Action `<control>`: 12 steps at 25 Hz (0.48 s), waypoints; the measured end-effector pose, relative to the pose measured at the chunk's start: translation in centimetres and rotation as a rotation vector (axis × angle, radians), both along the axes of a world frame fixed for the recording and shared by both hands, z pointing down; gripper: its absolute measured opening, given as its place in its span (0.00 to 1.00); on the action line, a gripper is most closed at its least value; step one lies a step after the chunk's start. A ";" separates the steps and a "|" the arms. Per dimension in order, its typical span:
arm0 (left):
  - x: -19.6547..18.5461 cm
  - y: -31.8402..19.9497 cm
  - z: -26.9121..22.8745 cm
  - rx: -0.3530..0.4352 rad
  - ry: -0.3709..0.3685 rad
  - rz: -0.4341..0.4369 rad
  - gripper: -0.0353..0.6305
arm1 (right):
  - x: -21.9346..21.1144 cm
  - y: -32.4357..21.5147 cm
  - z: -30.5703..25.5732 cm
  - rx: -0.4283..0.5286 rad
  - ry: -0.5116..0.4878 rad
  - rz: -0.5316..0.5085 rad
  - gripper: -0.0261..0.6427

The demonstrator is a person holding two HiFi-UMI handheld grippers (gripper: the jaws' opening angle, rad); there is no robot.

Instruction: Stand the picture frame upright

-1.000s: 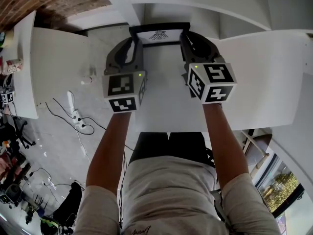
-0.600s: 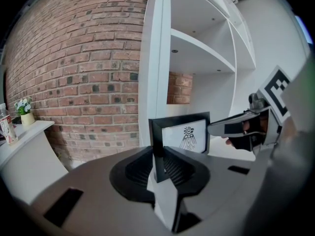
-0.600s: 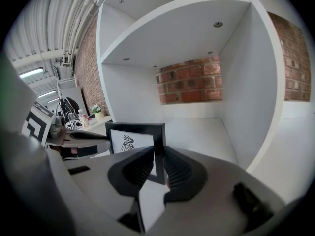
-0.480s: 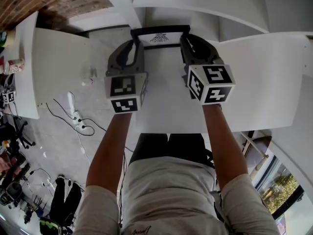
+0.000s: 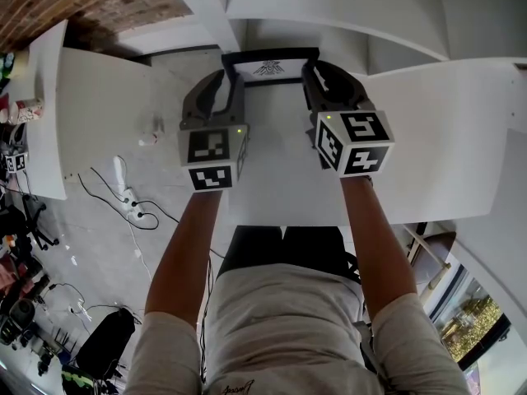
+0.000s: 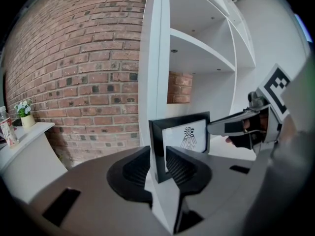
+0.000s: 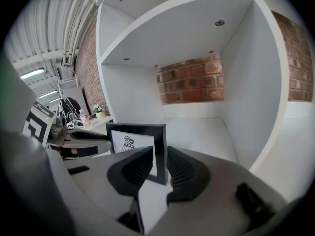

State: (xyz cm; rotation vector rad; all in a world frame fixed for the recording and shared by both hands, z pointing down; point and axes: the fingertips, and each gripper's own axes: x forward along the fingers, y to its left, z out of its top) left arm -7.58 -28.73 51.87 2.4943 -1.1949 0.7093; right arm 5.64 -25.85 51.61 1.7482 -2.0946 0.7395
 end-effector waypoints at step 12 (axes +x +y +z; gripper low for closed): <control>-0.4 0.6 -1.3 0.005 -0.004 -0.020 0.22 | -0.3 0.7 -0.7 -0.013 -0.027 -0.014 0.15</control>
